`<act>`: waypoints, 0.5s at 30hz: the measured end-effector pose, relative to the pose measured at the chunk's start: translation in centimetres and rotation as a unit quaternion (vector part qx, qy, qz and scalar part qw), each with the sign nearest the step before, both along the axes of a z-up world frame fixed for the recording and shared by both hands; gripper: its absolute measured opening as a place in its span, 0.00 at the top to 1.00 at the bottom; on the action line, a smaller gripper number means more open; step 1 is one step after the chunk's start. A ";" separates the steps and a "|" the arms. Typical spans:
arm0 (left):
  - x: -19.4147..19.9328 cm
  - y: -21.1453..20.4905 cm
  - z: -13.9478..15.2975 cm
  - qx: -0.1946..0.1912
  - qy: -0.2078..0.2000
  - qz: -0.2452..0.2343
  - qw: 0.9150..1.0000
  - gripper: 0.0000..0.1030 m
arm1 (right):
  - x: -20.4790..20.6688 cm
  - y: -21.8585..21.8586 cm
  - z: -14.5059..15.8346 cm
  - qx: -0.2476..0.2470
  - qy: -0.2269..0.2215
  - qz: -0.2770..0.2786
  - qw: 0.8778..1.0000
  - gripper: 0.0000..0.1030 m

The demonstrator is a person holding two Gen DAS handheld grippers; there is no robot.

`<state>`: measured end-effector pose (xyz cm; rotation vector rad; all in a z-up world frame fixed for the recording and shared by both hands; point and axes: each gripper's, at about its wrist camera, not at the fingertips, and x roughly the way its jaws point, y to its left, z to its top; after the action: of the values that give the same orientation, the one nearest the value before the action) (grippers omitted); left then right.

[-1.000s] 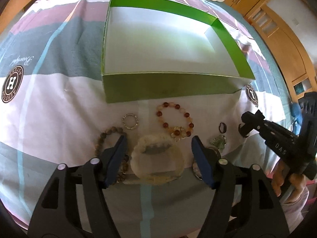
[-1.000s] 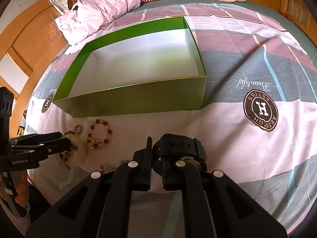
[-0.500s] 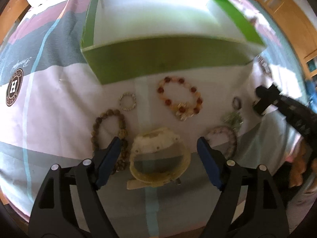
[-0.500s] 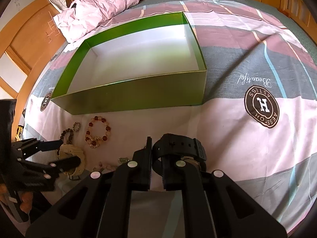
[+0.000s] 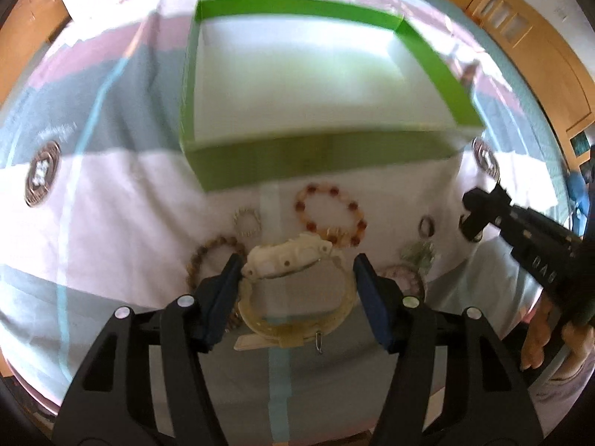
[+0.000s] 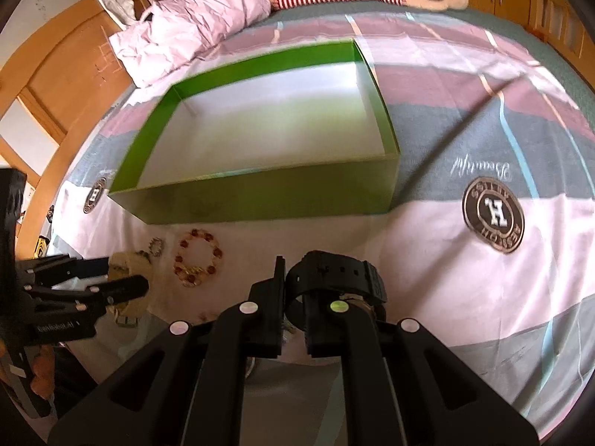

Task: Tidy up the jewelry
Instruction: 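Carry both watches into the green box and open both grippers to release them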

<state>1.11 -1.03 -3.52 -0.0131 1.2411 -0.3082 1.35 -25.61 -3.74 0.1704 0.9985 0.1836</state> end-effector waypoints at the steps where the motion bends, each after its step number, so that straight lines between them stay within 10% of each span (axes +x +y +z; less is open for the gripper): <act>1: 0.2 0.0 0.9 0.001 -0.017 0.002 1.000 0.40 | 0.0 0.0 0.4 0.000 -0.006 0.001 1.000 0.92; 10: 4.9 1.3 7.8 -0.051 -0.133 0.039 0.989 0.40 | 4.1 0.1 6.1 0.032 -0.091 -0.001 0.995 0.92; 15: 8.0 0.8 5.9 -0.039 -0.122 0.061 0.990 0.39 | 8.9 1.0 4.8 0.031 -0.092 -0.005 0.995 0.92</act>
<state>9.11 -0.23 2.37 -0.1152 0.9810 -0.2446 10.26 -24.60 1.08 0.2120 0.8094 0.2178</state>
